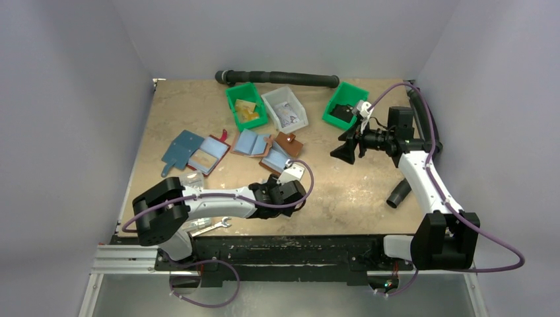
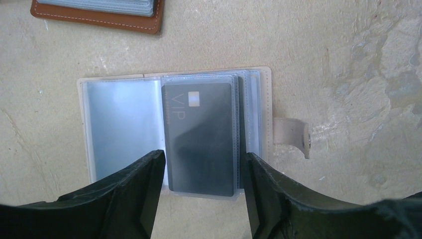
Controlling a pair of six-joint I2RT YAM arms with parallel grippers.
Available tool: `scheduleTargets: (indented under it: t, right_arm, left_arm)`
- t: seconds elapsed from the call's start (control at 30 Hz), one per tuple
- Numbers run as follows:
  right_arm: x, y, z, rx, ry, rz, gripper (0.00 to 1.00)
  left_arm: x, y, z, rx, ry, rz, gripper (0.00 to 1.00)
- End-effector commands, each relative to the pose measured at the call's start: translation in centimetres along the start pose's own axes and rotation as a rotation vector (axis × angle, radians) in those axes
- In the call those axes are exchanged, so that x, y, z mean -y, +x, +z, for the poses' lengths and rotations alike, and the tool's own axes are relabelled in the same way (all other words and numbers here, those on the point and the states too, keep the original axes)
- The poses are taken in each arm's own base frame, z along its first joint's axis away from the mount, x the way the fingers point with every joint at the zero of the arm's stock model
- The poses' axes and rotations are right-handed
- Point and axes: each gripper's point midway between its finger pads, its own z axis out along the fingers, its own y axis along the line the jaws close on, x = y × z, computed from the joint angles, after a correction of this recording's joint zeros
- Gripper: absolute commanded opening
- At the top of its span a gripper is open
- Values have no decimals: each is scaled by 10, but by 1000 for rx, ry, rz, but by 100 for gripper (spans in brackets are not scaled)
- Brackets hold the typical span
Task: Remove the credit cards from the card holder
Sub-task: Remove the credit card from the card holder.
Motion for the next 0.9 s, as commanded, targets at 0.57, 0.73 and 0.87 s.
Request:
scheduleTargets:
  t: [0.57, 0.73, 0.87]
  right_arm:
    - [-5, -21, -5, 37, -17, -67, 77]
    - [-8, -21, -5, 41, -31, -63, 77]
    - [-8, -20, -5, 41, -32, -62, 77]
  left_arm:
    - [3, -7, 7, 27, -2, 31, 42]
    - [-2, -14, -3, 59, 3, 14, 37]
    - [-8, -18, -9, 75, -7, 9, 36]
